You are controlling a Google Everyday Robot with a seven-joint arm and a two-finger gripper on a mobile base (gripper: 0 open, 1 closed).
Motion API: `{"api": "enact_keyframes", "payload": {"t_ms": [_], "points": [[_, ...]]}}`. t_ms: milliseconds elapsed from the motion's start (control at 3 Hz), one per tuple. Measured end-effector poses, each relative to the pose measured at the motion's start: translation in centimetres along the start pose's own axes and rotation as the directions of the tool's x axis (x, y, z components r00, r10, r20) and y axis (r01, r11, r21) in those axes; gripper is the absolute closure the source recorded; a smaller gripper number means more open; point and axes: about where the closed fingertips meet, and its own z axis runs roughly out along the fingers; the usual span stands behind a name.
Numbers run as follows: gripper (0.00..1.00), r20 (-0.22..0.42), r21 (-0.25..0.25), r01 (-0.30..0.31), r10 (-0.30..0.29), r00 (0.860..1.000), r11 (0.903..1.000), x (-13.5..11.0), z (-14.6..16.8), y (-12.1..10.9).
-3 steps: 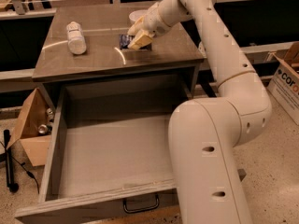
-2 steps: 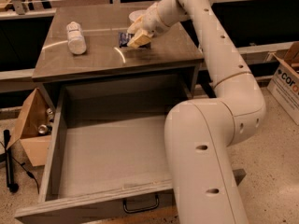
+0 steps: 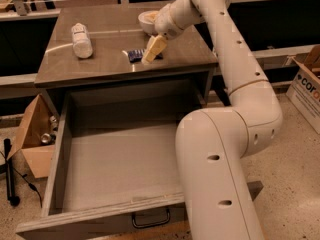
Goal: Pick rxbar blueberry from top drawer and place on counter
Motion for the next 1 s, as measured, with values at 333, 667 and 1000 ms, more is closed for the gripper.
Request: {"api": "enact_keyframes", "payload": {"t_ms": [333,667,1000], "points": [[0.0,-0.003,0.02,-0.027,0.027,1.0,0.9994,1.1,-1.6,-0.2],[0.0,-0.038,0.094,-0.086,0.089,0.995,0.9919,4.3,-6.8,-0.6],[0.0,-0.09,0.197,-0.142,0.162,0.983,0.97,7.2,-12.9,-0.4]]}}
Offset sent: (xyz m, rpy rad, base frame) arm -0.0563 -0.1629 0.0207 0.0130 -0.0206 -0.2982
